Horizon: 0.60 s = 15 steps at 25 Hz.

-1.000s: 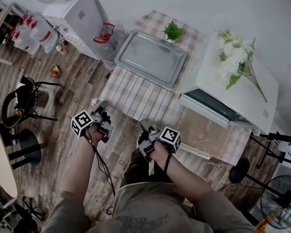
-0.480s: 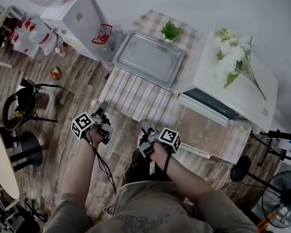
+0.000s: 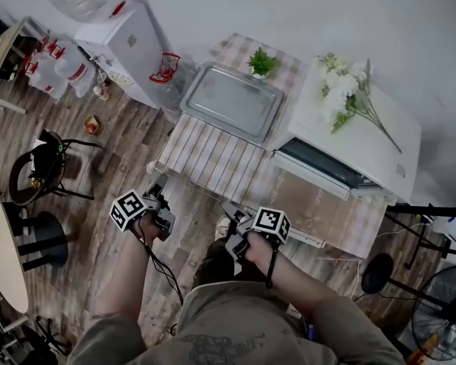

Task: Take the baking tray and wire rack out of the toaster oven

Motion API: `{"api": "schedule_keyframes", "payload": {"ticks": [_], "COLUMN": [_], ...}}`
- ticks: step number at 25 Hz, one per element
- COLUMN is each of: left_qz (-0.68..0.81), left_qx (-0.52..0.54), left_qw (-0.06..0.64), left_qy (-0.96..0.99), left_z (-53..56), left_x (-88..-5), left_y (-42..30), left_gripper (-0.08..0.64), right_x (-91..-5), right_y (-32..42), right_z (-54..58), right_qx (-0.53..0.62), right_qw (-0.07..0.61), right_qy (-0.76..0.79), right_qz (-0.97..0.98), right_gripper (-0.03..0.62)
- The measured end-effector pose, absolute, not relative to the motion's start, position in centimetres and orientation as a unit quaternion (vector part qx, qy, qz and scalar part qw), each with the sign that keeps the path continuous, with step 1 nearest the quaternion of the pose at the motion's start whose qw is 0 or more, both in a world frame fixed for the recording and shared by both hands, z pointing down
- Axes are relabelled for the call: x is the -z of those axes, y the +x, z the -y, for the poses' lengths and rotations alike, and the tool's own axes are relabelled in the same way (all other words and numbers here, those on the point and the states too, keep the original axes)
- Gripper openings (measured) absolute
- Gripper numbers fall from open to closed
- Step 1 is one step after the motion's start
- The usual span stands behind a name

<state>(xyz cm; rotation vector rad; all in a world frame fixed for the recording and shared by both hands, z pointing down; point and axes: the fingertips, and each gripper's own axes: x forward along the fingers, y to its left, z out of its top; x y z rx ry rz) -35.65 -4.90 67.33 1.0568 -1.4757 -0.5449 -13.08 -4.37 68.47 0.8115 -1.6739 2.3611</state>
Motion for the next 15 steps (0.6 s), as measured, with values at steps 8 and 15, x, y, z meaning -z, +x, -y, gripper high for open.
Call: {"api": "schedule_keyframes", "payload": {"ticks": [8,15], "left_qz": [0.610,0.604], "left_qx": [0.212,0.140], "left_qw": [0.544,0.458], "left_qy": [0.536,0.637], "left_z": [5.9,9.7], "left_x": [-60.1,-53.2], "left_y": [-32.0,-27.7], "left_gripper": [0.206,0.162], "right_x": [-60.0,-51.8], "right_y": [-12.9,-10.4], "right_z": [6.6,10.4], "right_qx": [-0.673,-0.500], "right_qw": [0.081,0.078], "right_qy": [0.211,0.215], "right_qz": [0.704,0.836], "right_gripper": [0.188,0.123]}}
